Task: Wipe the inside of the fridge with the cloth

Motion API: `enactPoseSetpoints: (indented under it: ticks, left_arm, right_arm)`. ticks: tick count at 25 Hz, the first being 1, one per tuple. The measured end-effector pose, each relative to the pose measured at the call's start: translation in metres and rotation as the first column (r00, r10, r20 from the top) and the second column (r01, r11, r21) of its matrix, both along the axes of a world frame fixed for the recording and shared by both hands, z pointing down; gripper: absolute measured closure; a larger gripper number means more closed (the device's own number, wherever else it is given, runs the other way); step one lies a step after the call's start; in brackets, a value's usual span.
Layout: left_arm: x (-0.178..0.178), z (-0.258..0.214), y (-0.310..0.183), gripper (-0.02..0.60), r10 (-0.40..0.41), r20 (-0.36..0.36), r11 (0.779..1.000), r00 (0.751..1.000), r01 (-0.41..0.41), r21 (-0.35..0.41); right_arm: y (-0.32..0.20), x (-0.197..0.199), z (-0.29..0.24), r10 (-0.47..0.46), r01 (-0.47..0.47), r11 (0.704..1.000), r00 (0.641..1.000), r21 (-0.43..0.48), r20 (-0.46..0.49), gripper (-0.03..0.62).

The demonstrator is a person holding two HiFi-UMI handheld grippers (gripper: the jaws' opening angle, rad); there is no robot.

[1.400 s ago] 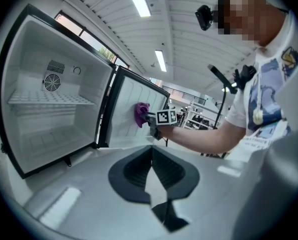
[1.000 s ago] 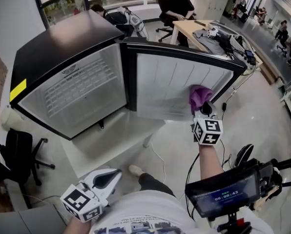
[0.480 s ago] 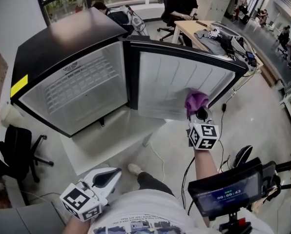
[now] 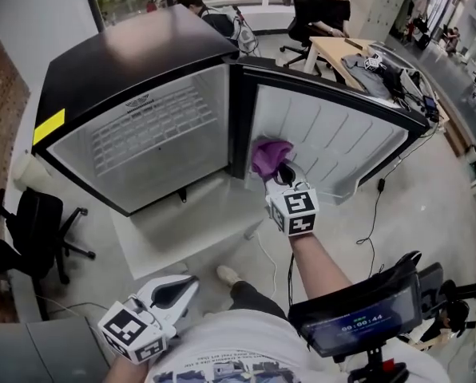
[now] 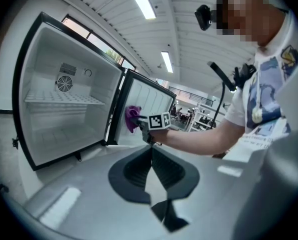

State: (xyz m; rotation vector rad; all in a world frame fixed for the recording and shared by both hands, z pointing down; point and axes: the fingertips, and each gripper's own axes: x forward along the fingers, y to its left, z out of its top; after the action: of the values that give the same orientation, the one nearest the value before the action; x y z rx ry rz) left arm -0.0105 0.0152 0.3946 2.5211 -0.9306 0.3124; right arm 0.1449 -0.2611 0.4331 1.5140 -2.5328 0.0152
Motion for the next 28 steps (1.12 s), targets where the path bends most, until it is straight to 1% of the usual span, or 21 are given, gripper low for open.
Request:
enactPoseSetpoints:
  ticks: [2,4,8,13,18,21,23,26,28]
  left_arm:
    - [-0.005,0.000,0.002,0.577,-0.021,0.004,1.000,1.000,0.021,-0.006]
    - [-0.010,0.000,0.002,0.577,-0.036,0.005,0.999,0.999,0.036,-0.011]
    - [-0.010,-0.001,0.004,0.577,-0.031,0.009,0.999,0.999,0.031,-0.017]
    - [-0.001,0.007,0.000,0.577,0.015,0.004,1.000,1.000,-0.015,-0.013]
    - [0.014,0.004,-0.006,0.577,0.064,0.001,0.998,0.998,-0.064,-0.009]
    - [0.017,0.002,-0.004,0.577,0.064,-0.002,0.998,0.998,-0.064,-0.008]
    - [0.017,0.001,-0.003,0.577,0.060,-0.004,0.998,0.998,-0.060,-0.005]
    - [0.016,0.001,0.001,0.577,0.061,-0.003,0.998,0.998,-0.061,-0.006]
    - [0.015,0.002,0.003,0.575,0.063,-0.002,0.998,0.998,-0.063,-0.008]
  right_arm:
    - [-0.005,-0.008,0.006,-0.013,0.013,1.000,1.000,-0.012,-0.006,0.526]
    - [-0.008,-0.003,0.013,0.000,0.000,1.000,1.000,-0.024,-0.014,0.526]
    - [-0.005,0.030,0.024,0.069,-0.070,0.997,0.997,-0.042,-0.035,0.526]
    - [0.004,0.081,0.040,0.156,-0.160,0.986,0.985,-0.053,-0.069,0.526]
    - [0.014,0.149,0.039,0.274,-0.280,0.959,0.956,-0.053,-0.102,0.526]
    - [0.022,0.180,0.037,0.328,-0.336,0.940,0.936,-0.050,-0.131,0.526]
    - [0.026,0.197,0.037,0.367,-0.376,0.925,0.920,-0.048,-0.137,0.526]
    - [0.034,0.217,0.036,0.422,-0.431,0.901,0.898,-0.056,-0.121,0.526]
    - [0.039,0.212,0.035,0.419,-0.426,0.903,0.902,-0.056,-0.106,0.526]
